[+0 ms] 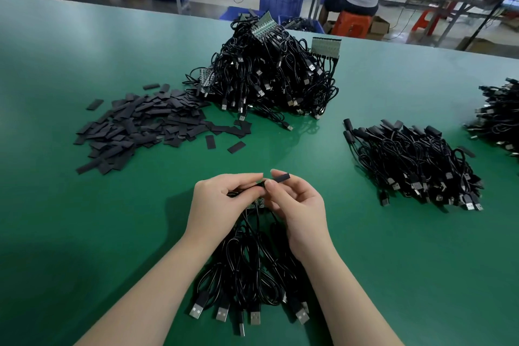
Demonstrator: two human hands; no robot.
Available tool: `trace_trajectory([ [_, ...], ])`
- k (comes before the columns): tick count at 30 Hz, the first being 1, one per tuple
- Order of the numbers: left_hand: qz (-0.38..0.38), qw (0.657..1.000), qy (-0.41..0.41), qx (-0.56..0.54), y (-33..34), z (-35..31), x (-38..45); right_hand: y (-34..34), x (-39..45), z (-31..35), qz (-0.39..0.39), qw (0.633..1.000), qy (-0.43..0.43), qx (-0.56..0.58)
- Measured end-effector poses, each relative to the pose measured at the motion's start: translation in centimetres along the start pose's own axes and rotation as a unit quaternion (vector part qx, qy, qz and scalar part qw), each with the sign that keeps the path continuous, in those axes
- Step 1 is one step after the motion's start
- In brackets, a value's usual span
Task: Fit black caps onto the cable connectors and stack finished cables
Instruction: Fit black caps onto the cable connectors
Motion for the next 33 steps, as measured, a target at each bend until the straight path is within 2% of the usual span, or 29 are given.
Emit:
trace_trajectory([
  [5,0.014,1.000,0.011,-0.001,0.07,-0.21,0.06,-0.01,-0.11,0.08,-0.001,1.000,-0.030,-0.010],
  [11,-0.005,1.000,-0.015,0.006,0.38,0.08,0.01,0.09,-0.59,0.57,-0.049,0.986,-0.114,-0.109],
  [17,0.004,1.000,-0.027,0.013,0.17,0.40,-0.19,0.61,-0.64,0.12,-0.008,0.987,-0.105,-0.122],
  [28,-0.018,0.999,-0.017,0.044,-0.33,-0.35,0.23,0.61,-0.21,-0.21,0.005,0.982,-0.067,-0.175],
  [33,0.023,0.995,-0.009,0.094,-0.22,-0.50,0.09,0.64,-0.41,0.11,-0.013,0.981,-0.077,-0.176],
])
Point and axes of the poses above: each hand's wrist, its own x-axis towards the middle knuckle, its own y-axis out of the palm, z = x × y, the point moved 4 cm from there along x, towards the middle knuckle, and after that the axes turned 10 degrees about y, right-handed, at the moved point
